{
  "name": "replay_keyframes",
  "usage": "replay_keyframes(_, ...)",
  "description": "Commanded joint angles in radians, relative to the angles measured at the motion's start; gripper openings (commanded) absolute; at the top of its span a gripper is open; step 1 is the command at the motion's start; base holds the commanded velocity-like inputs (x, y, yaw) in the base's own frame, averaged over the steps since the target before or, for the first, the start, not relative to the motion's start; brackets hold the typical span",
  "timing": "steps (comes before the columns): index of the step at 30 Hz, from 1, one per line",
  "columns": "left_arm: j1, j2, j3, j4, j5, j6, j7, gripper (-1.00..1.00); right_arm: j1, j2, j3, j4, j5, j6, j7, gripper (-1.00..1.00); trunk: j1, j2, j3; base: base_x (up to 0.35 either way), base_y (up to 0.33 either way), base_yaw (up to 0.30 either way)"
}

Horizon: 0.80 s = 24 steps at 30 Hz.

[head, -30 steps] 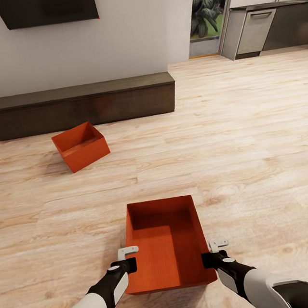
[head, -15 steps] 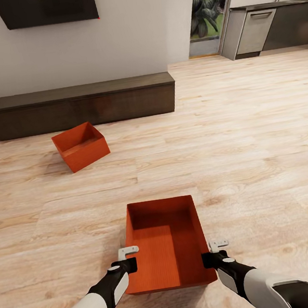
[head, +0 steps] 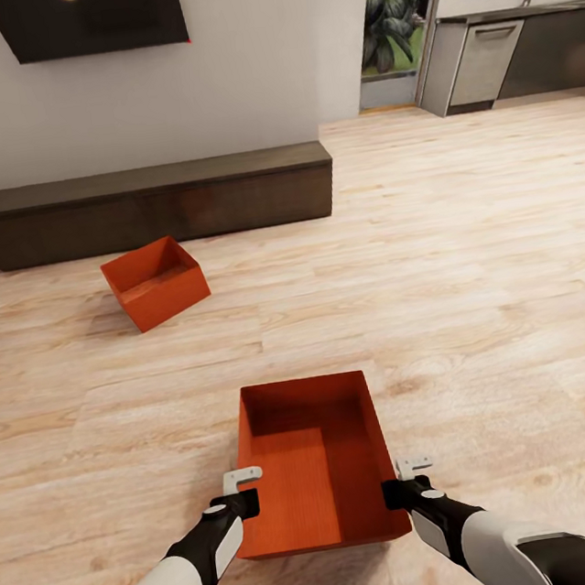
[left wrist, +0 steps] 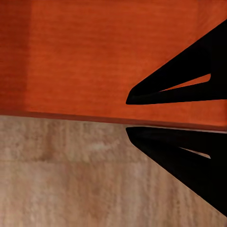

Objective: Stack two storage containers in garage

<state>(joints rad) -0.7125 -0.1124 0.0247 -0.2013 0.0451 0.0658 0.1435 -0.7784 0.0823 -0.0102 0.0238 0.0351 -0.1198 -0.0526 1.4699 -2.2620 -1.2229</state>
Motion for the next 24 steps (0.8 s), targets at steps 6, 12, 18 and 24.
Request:
replay_keyframes(6,0.0,0.002,0.011,-0.004,-0.013,0.006,0.013,-1.0,-0.001,-0.006,0.003,0.004,-0.009,-0.004,-0.013,-1.0,-0.023,0.042,0.018,0.0,0.0,0.0)
replay_keyframes(12,0.0,0.002,0.011,-0.004,-0.013,0.006,0.013,-1.0,-0.001,-0.006,0.003,0.004,-0.009,-0.004,-0.013,-1.0,-0.046,0.084,0.037,0.0,0.0,0.0)
replay_keyframes(18,0.0,0.002,0.012,-0.004,-0.013,0.006,0.013,-1.0,-0.001,-0.006,0.003,0.004,-0.009,-0.006,-0.013,-1.0,-0.069,0.126,0.056,0.0,0.0,0.0)
replay_keyframes(24,0.0,0.002,0.012,-0.003,-0.013,0.006,0.013,-1.0,-0.001,-0.006,0.003,0.004,-0.009,-0.006,-0.013,-1.0,-0.092,0.168,0.075,0.0,0.0,0.0)
